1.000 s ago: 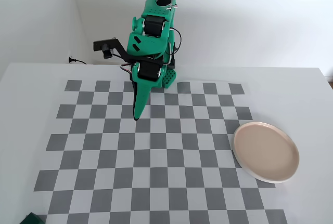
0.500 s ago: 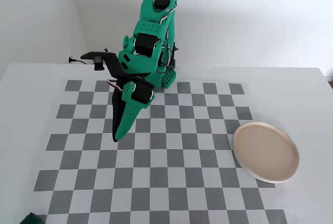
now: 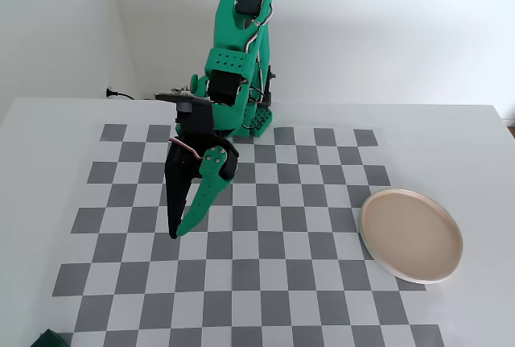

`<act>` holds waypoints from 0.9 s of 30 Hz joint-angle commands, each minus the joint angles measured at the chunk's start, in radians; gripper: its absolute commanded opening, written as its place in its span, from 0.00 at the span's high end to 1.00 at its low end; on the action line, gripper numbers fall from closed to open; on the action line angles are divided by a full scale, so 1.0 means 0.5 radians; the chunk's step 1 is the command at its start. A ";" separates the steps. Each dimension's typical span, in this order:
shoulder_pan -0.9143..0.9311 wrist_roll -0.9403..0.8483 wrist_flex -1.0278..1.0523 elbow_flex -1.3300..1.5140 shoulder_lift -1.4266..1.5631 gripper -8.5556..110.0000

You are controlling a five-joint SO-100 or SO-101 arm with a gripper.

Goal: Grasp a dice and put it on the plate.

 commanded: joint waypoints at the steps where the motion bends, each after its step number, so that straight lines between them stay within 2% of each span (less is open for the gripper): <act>1: 0.009 -0.166 -0.114 -0.202 -0.031 0.96; 8: 0.144 -0.402 -0.390 -0.206 -0.261 0.96; 24: 0.528 -0.341 -0.402 -0.463 -0.626 0.96; 25: 0.543 -0.334 -0.402 -0.472 -0.657 0.94; 27: 0.571 -0.337 -0.426 -0.482 -0.718 0.76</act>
